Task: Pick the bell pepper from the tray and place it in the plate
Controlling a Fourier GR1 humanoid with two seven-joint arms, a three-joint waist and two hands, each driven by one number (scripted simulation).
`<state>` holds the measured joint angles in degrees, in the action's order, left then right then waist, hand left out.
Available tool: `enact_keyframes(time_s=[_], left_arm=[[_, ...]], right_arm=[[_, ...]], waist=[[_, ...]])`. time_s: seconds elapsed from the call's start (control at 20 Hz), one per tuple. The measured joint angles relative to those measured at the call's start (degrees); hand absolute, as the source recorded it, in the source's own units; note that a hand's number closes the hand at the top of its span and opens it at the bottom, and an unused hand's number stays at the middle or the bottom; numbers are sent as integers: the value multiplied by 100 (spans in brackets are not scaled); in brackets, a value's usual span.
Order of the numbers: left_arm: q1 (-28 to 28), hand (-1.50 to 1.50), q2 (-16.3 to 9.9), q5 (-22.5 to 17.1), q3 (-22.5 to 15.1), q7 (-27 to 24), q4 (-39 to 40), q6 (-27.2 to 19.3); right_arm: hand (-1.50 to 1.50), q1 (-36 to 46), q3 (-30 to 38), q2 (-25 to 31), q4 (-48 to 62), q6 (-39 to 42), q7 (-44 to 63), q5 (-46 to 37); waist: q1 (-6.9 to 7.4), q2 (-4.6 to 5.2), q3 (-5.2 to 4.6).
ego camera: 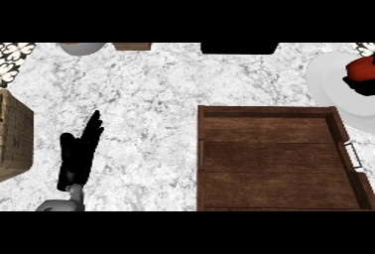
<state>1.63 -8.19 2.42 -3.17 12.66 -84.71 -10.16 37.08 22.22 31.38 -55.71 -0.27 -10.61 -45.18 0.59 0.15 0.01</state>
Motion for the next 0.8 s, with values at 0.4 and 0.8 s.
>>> enact_keyframes(time_s=[0.4, 0.8], left_arm=[[128, 0, 14, 36, 0, 9, 68, 109], [222, 0, 100, 126, -81, 16, 105, 102]], right_arm=[[150, 801, 203, 593, 2296, -634, -681, -212], [150, 1158, 79, 939, 3748, -506, -916, -544]], waist=[[111, 42, 7], [244, 105, 18]])
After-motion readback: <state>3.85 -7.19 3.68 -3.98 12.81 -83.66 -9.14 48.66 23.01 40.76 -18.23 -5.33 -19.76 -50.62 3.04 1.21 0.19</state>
